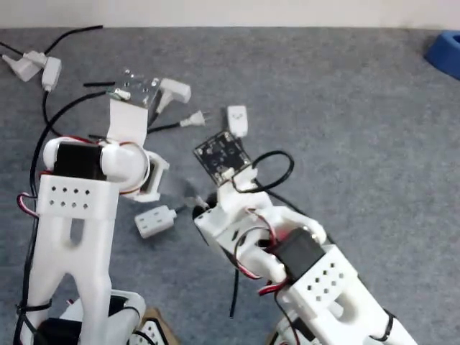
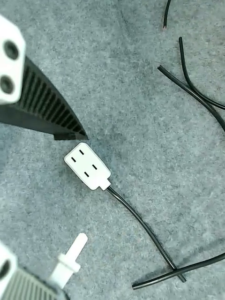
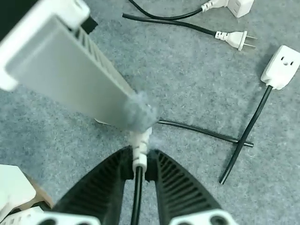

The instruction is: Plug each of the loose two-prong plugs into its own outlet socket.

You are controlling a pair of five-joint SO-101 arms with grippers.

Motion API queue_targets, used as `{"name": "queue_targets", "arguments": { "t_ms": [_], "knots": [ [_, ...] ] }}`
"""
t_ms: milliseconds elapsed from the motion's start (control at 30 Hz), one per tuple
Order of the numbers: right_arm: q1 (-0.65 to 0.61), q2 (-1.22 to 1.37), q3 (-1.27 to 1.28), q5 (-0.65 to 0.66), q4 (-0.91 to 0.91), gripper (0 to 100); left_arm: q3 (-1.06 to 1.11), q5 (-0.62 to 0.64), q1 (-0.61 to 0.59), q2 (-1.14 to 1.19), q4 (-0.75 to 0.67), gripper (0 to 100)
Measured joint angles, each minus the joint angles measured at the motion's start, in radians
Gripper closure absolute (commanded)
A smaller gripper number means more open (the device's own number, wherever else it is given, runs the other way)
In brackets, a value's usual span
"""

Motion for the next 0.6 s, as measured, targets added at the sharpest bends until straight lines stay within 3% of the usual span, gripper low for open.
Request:
{"name": "queue_targets", "arguments": {
  "t_ms": [233, 433, 600],
  "knots": [
    [0.0, -0.002, 0.0, 0.005, 0.009, 99.1, 0.023, -0.028, -0.051, -0.002, -0.025, 57],
    [0.006, 0.115, -0.063, 0.034, 0.071, 99.1, 0.018, -0.035, -0.292, 0.003, -0.149, 57],
    [-0.028, 0.443, -0.385, 0.041, 0.264, 99.1, 0.132, -0.037, -0.46, 0.005, -0.273, 57]
  ]
}}
